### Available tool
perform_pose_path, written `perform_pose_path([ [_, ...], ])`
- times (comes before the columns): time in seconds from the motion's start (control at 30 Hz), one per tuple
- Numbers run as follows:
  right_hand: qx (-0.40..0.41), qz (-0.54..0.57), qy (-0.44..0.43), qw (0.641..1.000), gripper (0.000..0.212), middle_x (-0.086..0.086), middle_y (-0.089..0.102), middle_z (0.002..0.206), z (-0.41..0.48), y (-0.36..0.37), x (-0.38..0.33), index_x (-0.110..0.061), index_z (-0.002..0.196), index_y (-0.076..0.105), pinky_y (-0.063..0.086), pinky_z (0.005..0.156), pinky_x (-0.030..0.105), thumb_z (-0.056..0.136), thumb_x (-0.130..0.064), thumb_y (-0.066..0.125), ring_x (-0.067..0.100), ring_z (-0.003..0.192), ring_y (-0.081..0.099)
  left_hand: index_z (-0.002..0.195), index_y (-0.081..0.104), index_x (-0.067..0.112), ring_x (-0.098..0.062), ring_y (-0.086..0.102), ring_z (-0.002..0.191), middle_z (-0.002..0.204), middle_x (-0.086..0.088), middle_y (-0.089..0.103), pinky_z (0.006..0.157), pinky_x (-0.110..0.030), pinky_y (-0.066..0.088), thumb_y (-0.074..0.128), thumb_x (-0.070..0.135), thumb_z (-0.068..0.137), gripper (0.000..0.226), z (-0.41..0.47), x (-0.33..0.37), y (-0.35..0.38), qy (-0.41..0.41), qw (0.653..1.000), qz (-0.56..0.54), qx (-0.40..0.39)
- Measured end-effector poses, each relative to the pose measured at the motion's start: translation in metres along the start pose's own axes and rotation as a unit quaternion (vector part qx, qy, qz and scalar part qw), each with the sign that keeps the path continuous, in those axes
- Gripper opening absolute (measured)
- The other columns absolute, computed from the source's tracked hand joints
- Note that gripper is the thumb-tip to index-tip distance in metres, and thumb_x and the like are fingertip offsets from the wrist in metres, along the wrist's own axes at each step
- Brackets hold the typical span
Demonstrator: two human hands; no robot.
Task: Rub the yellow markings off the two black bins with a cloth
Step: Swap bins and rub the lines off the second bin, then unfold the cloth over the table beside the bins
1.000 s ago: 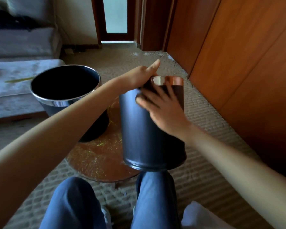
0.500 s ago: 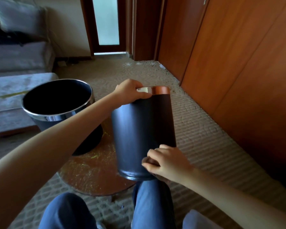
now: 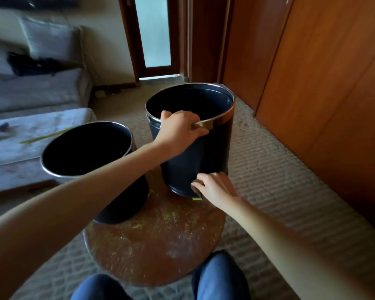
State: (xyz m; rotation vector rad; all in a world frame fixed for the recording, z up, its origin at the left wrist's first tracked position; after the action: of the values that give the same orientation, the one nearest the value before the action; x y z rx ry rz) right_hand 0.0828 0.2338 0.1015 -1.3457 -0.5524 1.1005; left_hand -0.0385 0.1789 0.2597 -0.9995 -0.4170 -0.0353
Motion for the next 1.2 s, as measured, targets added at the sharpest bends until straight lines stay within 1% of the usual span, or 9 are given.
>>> perform_pose_path([
  [0.1,-0.001,-0.006,0.008,1.0,0.023,0.001,0.07,0.081,0.033,0.026,0.006,-0.023,0.102,0.067,0.035,0.069,0.032,0.101,-0.039,0.051,0.023,0.079,0.066,0.084,0.068,0.009,-0.024,0.059,0.099,0.084,0.003,0.061,0.078,-0.034,0.017,0.07,0.04,0.089,0.031,0.007,-0.023,0.01,0.021,0.999,0.028,0.014],
  [0.23,-0.014,-0.04,-0.003,0.999,0.022,0.002,0.069,0.079,0.064,0.049,0.005,-0.023,0.094,0.067,0.034,0.069,0.033,0.101,-0.035,0.051,0.026,0.08,0.065,0.084,0.068,0.009,-0.025,0.06,0.102,0.091,-0.002,0.067,0.08,-0.036,0.02,0.071,0.039,0.089,0.03,0.019,-0.056,0.026,0.003,0.999,0.031,0.015],
  [0.33,-0.038,-0.042,0.004,0.998,0.022,0.004,0.07,0.083,0.075,0.064,0.006,-0.022,0.096,0.069,0.042,0.071,0.034,0.101,-0.033,0.051,0.028,0.08,0.065,0.086,0.07,0.011,-0.024,0.059,0.105,0.093,-0.001,0.068,0.082,-0.036,0.022,0.07,0.039,0.09,0.028,0.02,-0.073,0.04,-0.02,0.999,0.031,0.005],
  [0.43,-0.053,-0.049,0.0,0.997,0.022,0.005,0.072,0.087,0.077,0.083,0.007,-0.022,0.097,0.069,0.037,0.07,0.035,0.1,-0.035,0.051,0.031,0.085,0.066,0.087,0.071,0.011,-0.025,0.059,0.106,0.094,-0.003,0.069,0.084,-0.036,0.023,0.069,0.037,0.091,0.027,0.016,-0.087,0.048,-0.041,0.999,0.02,-0.006],
  [0.6,-0.09,-0.061,0.01,0.994,0.025,0.006,0.072,0.094,0.069,0.104,0.002,-0.023,0.103,0.071,0.043,0.087,0.039,0.1,-0.037,0.051,0.031,0.097,0.065,0.083,0.072,0.013,-0.023,0.06,0.103,0.09,-0.001,0.067,0.082,-0.036,0.022,0.068,0.038,0.091,0.027,-0.002,-0.087,0.062,-0.023,0.999,0.024,-0.033],
  [0.87,-0.109,-0.068,-0.023,0.992,0.03,0.005,0.07,0.086,0.05,0.088,-0.009,-0.019,0.097,0.068,0.044,0.065,0.034,0.103,-0.038,0.045,0.028,0.08,0.066,0.081,0.072,0.017,-0.019,0.06,0.099,0.08,0.011,0.05,0.085,-0.035,0.024,0.063,0.046,0.093,0.033,-0.026,-0.088,0.057,-0.011,0.997,0.035,-0.061],
  [1.03,-0.081,-0.031,0.019,0.996,0.03,0.003,0.067,0.078,0.035,0.058,-0.01,-0.019,0.094,0.065,0.055,0.062,0.039,0.102,-0.041,0.046,0.024,0.07,0.065,0.104,0.072,0.019,-0.022,0.056,0.116,0.107,0.001,0.065,0.097,-0.039,0.033,0.053,0.044,0.099,0.032,-0.03,-0.088,0.048,-0.037,0.99,0.068,-0.117],
  [1.13,-0.048,0.057,0.069,0.995,0.031,0.002,0.064,0.071,0.021,0.04,-0.009,-0.016,0.085,0.063,0.054,0.063,0.045,0.101,-0.039,0.05,0.019,0.065,0.063,0.121,0.069,0.018,-0.027,0.055,0.121,0.122,-0.004,0.066,0.102,-0.041,0.035,0.055,0.033,0.099,0.031,-0.046,-0.085,0.026,-0.039,0.997,0.046,-0.047],
  [1.2,-0.01,0.127,0.113,0.985,0.032,0.002,0.064,0.07,0.011,0.028,-0.007,-0.015,0.082,0.062,0.053,0.067,0.045,0.099,-0.039,0.052,0.014,0.065,0.062,0.111,0.072,0.014,-0.029,0.063,0.109,0.113,-0.005,0.07,0.094,-0.044,0.046,0.053,0.029,0.097,0.029,-0.067,-0.081,0.012,-0.017,0.999,-0.009,0.028],
])
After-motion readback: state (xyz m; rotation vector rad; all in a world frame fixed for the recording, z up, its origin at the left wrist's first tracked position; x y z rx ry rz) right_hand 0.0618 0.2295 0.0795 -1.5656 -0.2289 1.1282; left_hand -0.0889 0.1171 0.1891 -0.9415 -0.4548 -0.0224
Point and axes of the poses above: each hand's wrist, its own z-axis towards the middle knuckle, its own y-axis out of the palm, x = y × z, the point moved 4 cm from there along z, towards the middle knuckle
